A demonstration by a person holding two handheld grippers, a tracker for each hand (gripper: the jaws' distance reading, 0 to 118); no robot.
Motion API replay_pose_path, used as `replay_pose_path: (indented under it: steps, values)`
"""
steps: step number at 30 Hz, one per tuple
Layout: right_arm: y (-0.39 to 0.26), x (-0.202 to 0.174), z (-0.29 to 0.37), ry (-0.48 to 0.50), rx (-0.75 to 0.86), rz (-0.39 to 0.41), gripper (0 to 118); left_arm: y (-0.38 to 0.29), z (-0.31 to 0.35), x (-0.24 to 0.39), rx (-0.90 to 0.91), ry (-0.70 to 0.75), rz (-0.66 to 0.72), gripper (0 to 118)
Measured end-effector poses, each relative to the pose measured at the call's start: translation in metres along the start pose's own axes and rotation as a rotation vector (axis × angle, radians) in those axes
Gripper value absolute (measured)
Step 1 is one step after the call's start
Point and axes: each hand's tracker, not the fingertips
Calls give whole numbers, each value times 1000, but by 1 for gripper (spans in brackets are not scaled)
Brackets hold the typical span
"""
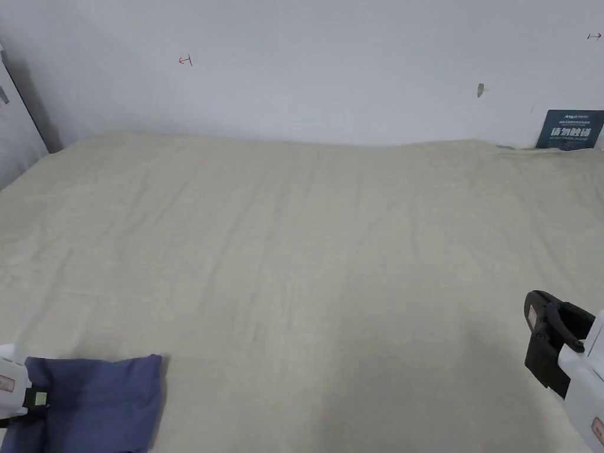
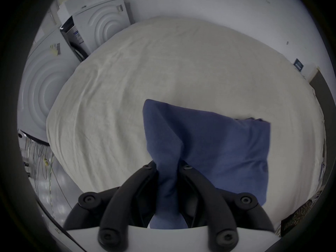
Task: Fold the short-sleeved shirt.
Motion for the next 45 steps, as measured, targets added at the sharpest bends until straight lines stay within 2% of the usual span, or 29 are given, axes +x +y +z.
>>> replay_pose_path:
  steps: [2, 3, 4, 5, 6, 7, 8, 9, 12, 13, 16, 17, 27, 30, 34, 40, 42, 45]
  values:
    - [-1, 0, 0, 3, -8, 1, 0, -1, -4, 3, 7, 62, 8, 56]
    - [-1, 1, 0, 1, -12, 3, 0, -2, -4, 4, 18, 91, -1, 56]
    - [-1, 1, 1, 0, -14, 4, 0, -9, 6, 13, 36, 117, -4, 72]
    - [4, -1, 3, 94, -70, -463, 0, -11, 8, 15, 50, 128, -3, 87]
    - [0, 4, 3, 82, -63, -409, 0, -12, 13, 17, 57, 139, -3, 107]
    - [0, 5, 4, 80, -63, -410, 0, -13, 18, 19, 75, 141, -7, 116]
    - [1, 7, 6, 80, -63, -408, 0, -16, 31, 23, 120, 142, -6, 117]
    - [2, 9, 7, 54, -79, -431, 0, -18, 39, 26, 151, 148, 1, 117]
    - [4, 16, 15, 52, -67, -429, 0, -22, 72, 37, 253, 161, -6, 117]
    - [4, 19, 17, 12, -67, -365, 0, -24, 85, 42, 299, 157, -1, 117]
    - [8, 26, 28, 12, -51, -367, 0, -29, 125, 55, 424, 123, 0, 117]
    - [11, 27, 32, 45, -37, -404, 0, -32, 139, 60, 464, 105, 1, 117]
    - [28, 54, 68, 1, 24, -400, 0, -57, 274, 122, 935, -14, -31, 118]
    - [31, 61, 75, -19, 43, -392, 0, -67, 300, 145, 1060, -67, -32, 118]
    - [35, 70, 84, -39, 64, -394, 0, -81, 322, 183, 1117, -108, -69, 118]
    - [35, 79, 95, -58, 88, -392, 0, -102, 323, 236, 1234, -120, -100, 118]
    - [33, 81, 97, -68, 95, -389, 0, -110, 321, 250, 1262, -134, -106, 111]
    - [31, 83, 101, -77, 100, -386, 0, -123, 318, 268, 1282, -184, -122, 94]
